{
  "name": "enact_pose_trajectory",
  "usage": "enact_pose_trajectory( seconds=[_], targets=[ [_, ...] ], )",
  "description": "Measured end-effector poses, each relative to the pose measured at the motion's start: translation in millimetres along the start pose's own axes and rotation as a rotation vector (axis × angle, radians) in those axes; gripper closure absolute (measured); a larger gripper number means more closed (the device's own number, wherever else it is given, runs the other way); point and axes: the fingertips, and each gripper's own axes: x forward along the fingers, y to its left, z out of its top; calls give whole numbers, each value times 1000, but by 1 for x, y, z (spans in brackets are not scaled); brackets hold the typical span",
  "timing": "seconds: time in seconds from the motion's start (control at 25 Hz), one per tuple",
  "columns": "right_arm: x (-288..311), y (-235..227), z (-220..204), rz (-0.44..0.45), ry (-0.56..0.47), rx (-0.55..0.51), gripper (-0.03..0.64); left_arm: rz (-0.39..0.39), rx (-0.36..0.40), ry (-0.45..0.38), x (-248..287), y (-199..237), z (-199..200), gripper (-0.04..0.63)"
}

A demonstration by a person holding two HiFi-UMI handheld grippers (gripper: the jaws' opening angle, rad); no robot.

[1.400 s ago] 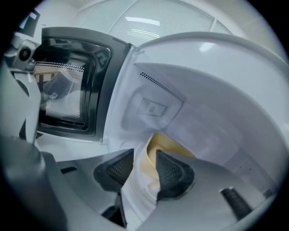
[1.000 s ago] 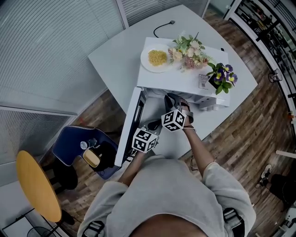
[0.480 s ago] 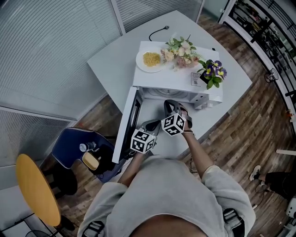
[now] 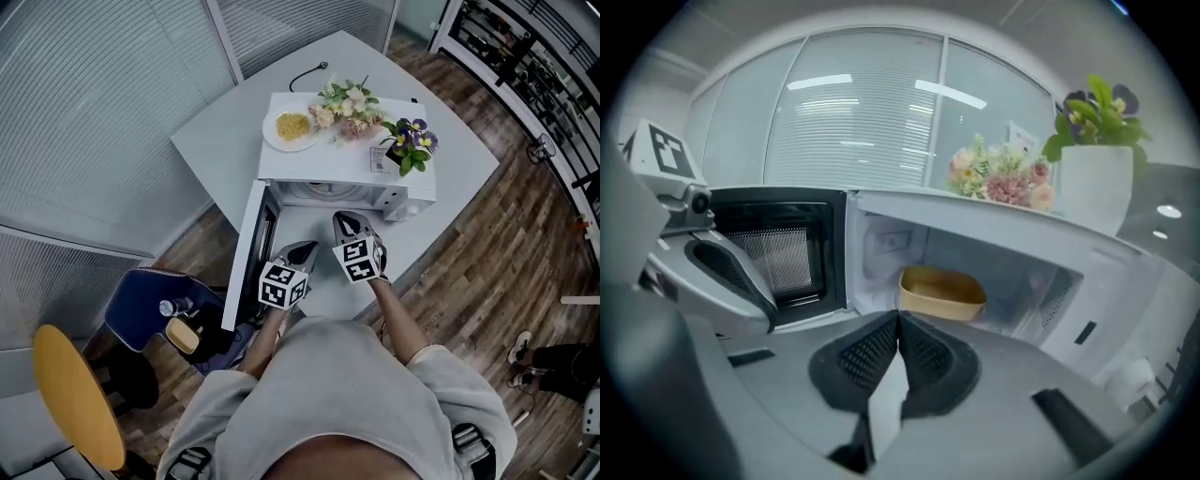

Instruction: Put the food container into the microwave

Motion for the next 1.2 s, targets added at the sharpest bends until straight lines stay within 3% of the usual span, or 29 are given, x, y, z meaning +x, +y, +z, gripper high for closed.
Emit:
enact_pose_trajectory(
  seconds=[0.36, 0.8, 1.2],
  targets=[
    [-50, -16, -3, -73, -77, 138, 601, -2, 25, -9, 3, -2, 11, 584],
    [-101, -38, -25, -171, -73, 198, 601, -39, 61, -11, 13, -15, 21, 584],
    [-130, -57, -33, -256, -89, 259, 603, -12, 73, -34, 5, -4, 35, 584]
  ],
)
